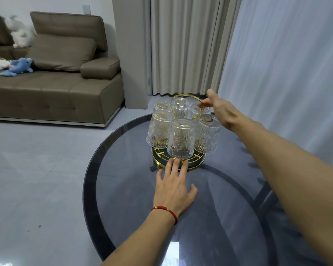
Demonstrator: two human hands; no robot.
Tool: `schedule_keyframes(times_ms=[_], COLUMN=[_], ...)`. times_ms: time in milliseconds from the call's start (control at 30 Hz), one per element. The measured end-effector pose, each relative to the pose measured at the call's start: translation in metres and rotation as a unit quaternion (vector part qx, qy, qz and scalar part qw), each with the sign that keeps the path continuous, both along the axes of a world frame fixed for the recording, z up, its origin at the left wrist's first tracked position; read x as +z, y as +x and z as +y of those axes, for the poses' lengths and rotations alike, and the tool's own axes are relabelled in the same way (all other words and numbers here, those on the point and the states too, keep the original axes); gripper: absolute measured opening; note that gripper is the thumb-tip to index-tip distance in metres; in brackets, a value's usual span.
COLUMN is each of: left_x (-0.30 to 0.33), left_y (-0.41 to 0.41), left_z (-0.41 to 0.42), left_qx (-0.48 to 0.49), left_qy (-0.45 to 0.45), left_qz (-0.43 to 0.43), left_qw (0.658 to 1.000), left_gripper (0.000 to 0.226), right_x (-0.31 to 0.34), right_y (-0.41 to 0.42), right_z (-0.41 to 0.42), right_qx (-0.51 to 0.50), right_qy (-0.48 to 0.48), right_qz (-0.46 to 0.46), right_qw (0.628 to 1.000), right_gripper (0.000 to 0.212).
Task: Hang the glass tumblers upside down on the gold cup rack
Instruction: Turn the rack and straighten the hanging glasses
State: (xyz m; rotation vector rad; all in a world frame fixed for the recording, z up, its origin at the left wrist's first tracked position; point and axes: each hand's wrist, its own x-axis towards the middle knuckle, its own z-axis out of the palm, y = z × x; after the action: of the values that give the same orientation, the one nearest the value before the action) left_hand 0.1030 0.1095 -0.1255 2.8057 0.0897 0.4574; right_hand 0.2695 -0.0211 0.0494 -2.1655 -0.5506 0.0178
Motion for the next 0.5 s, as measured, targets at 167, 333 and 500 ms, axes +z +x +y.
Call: schedule_keyframes(times_ms=[167, 333, 500], left_x=[0.0003, 0.0004, 0.001], left_y=[0.0003, -0.0002, 0.0002], left_z=[0.0, -0.0001, 0.0004], left_qx=[-0.001, -0.002, -0.003], left_qy=[0.001, -0.001, 0.001], left_qz=[0.005, 0.003, 0.006], left_qw=[1.0, 1.0, 1.0], left_gripper=[0.075, 0.074, 0.074], right_x=[0.0012, 0.0008, 0.0008], right_y=[0.0019, 0.0044, 0.0094], right_z=[-0.0029, -0.0034, -0.005], right_qx=[-0.02, -0.019, -0.021], right_qy=[-0.042, -0.064, -0.075], right_qz=[-0.009, -0.037, -0.082], right_qw=[0.999, 0.997, 0.994], right_gripper=[0.081, 0.079, 0.077])
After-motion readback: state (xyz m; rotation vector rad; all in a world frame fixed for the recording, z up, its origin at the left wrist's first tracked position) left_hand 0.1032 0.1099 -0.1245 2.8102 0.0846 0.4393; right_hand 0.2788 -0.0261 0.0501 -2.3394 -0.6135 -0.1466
